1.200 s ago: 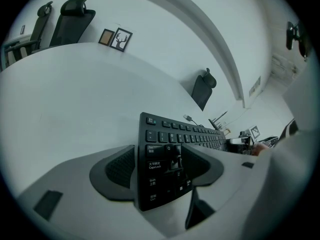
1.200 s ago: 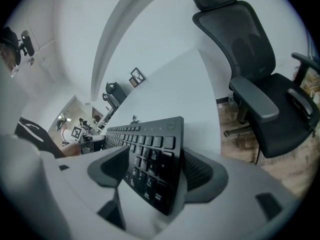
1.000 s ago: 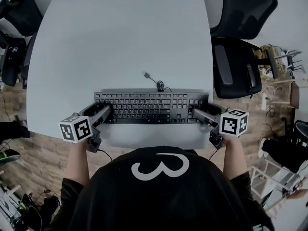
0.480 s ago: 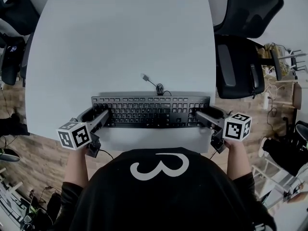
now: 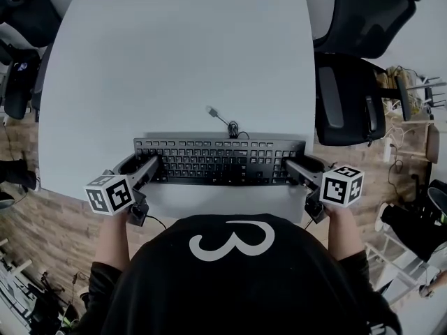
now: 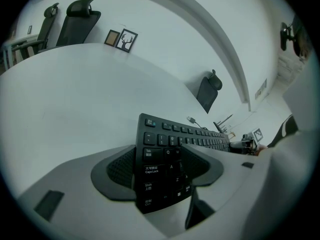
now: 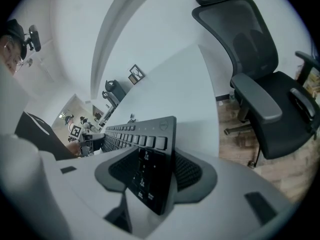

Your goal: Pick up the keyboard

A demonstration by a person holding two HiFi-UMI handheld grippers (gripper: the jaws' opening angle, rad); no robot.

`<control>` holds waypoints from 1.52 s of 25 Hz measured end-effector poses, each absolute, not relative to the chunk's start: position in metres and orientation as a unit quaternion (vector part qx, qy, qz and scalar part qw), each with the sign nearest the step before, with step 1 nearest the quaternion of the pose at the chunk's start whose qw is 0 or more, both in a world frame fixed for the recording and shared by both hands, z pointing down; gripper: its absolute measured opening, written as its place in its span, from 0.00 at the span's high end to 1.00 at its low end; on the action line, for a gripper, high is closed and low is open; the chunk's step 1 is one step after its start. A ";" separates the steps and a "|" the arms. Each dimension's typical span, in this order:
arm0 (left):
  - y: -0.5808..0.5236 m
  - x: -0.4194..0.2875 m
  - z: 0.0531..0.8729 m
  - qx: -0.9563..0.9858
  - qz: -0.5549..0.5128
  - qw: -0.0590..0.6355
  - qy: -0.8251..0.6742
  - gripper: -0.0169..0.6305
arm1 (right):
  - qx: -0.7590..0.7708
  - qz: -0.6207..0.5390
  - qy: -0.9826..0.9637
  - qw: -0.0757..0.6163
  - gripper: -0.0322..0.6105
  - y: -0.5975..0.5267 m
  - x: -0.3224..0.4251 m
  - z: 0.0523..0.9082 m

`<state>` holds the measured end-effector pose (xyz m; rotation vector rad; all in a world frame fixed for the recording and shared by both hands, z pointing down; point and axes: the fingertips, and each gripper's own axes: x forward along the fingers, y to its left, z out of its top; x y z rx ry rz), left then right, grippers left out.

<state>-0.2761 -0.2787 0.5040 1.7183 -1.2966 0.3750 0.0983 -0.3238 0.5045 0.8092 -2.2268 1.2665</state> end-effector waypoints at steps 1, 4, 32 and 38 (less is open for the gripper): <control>-0.278 -0.276 0.504 0.697 0.152 0.461 -0.527 0.54 | 0.294 0.459 -0.807 0.226 0.63 -0.324 0.098 0.505; -0.278 -0.277 0.503 0.695 0.150 0.464 -0.528 0.54 | 0.295 0.457 -0.808 0.226 0.63 -0.324 0.098 0.504; -0.285 -0.279 0.498 0.708 0.114 0.430 -0.549 0.55 | 0.335 0.424 -0.825 0.166 0.64 -0.329 0.099 0.500; -0.286 -0.280 0.504 0.717 0.092 0.419 -0.550 0.55 | 0.340 0.396 -0.839 0.156 0.63 -0.330 0.098 0.492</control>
